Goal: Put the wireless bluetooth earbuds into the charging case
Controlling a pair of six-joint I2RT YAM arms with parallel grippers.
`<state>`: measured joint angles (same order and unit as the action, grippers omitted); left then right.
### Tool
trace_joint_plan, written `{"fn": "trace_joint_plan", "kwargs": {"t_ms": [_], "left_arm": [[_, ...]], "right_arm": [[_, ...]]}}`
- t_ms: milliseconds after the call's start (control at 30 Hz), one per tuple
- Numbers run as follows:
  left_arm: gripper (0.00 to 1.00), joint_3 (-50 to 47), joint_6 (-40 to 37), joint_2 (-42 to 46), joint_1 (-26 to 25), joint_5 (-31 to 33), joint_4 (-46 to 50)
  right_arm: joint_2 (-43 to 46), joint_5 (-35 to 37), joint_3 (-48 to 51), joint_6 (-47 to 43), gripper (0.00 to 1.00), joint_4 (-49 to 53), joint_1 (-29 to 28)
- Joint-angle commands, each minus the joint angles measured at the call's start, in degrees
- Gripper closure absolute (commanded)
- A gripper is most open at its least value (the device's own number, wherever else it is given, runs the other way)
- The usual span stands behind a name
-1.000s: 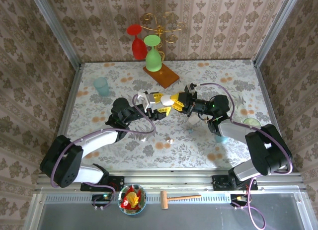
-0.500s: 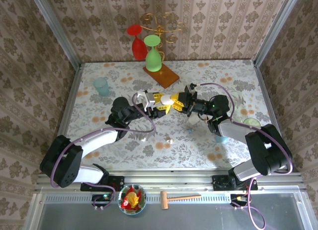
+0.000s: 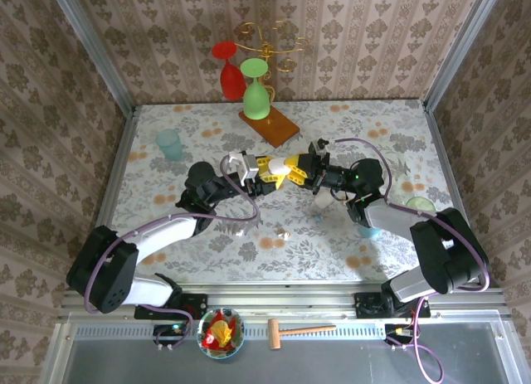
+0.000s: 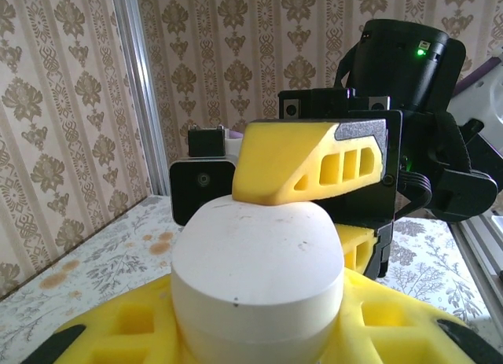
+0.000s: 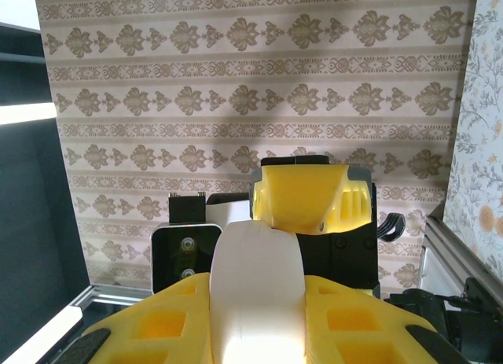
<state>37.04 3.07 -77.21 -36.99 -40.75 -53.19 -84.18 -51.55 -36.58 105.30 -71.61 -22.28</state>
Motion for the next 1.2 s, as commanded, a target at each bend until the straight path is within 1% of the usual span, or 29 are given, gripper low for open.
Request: {"fn": "trace_joint_plan", "kwargs": {"t_ms": [0, 67, 133, 200, 300, 400, 467, 533, 667, 767, 933, 1167], "left_arm": [[0.73, 1.5, 0.3, -0.2, 0.0, -0.8, -0.5], [0.75, 1.7, 0.5, 0.3, 0.2, -0.8, 1.1], [0.77, 1.6, 1.1, 1.0, 0.3, -0.8, 2.6], [0.78, 1.5, 2.1, 2.1, 0.5, -0.8, 4.3], [0.79, 1.7, 4.2, 3.6, 1.0, -0.8, 8.0], [0.8, 2.6, 7.1, 4.7, 1.1, -2.6, 11.7], [0.82, 3.0, 9.2, 5.3, 1.2, -3.4, 13.2], [0.83, 3.0, 10.5, 5.9, 1.1, -4.6, 13.5], [0.83, 3.2, 11.6, 7.4, 1.1, -4.9, 14.8], [0.83, 3.2, 11.5, 8.5, 0.9, -4.6, 15.2], [0.83, 3.4, 10.2, 9.7, 0.4, -4.5, 17.0], [0.84, 3.0, 8.0, 10.8, -0.3, -4.9, 17.9]], "right_arm": [[2.9, 0.4, -1.8, -4.3, 0.58, 2.7, -0.2], [6.2, 0.3, -2.0, -11.5, 0.45, 12.4, 0.1], [9.8, 0.6, -3.3, -23.0, 0.34, 26.0, 0.5], [12.9, 1.3, -5.5, -34.8, 0.27, 40.1, 0.7], [16.8, 3.5, -9.7, -52.3, 0.2, 58.9, 0.8], [19.1, 7.0, -16.8, -73.1, 0.12, 78.5, 0.7], [19.2, 8.0, -20.4, -81.9, 0.08, 86.0, 0.6], [18.5, 8.1, -23.7, -88.6, 0.07, 91.1, 0.5], [16.1, 7.2, -27.8, -93.5, 0.08, 93.8, -1.0], [14.7, 8.9, -29.0, -95.8, 0.08, 94.6, -3.5], [12.6, 9.7, -28.8, -93.9, 0.08, 91.7, -4.4], [11.6, 14.7, -30.2, -92.2, 0.1, 90.5, -4.3]]}}
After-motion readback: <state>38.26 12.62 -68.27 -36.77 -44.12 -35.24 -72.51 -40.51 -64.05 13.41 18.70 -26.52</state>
